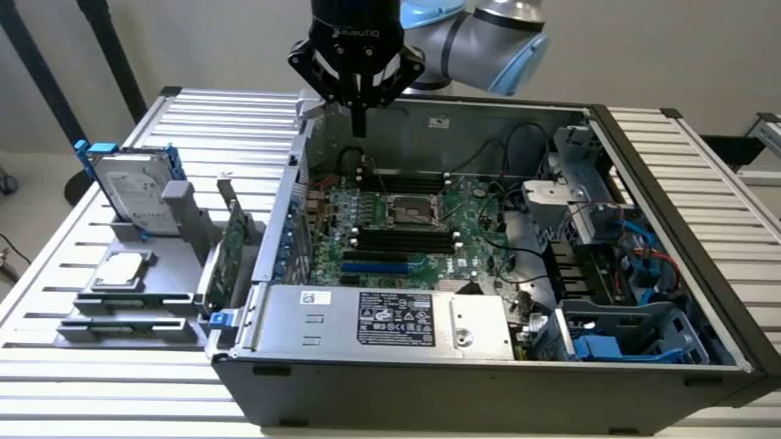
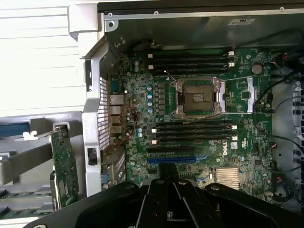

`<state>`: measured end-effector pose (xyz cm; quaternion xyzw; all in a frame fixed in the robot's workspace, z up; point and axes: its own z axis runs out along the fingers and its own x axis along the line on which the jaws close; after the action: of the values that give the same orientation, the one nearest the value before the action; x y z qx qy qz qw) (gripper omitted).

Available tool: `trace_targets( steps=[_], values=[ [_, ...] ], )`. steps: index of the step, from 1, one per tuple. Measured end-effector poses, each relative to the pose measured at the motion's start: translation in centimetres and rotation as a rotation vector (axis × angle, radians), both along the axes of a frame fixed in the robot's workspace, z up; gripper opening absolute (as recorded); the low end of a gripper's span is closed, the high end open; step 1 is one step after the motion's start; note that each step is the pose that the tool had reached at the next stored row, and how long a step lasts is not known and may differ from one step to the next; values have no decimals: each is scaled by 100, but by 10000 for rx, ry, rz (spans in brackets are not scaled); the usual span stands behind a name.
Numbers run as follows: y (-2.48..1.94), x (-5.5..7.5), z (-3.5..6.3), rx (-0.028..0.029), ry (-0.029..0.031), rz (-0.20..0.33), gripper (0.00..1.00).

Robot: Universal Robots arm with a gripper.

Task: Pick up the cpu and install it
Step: 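Reach for the cpu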

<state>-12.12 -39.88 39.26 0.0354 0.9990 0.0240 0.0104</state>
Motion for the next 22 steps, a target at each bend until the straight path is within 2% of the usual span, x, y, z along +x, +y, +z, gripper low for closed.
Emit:
trace_targets(
  steps=[4, 14, 22],
  values=[
    [0, -17, 0, 0, 1, -1, 11],
    [-1, -464, -26, -20, 0, -1, 11],
    [-1, -828, -79, -160, 0, -1, 11]
  ],
)
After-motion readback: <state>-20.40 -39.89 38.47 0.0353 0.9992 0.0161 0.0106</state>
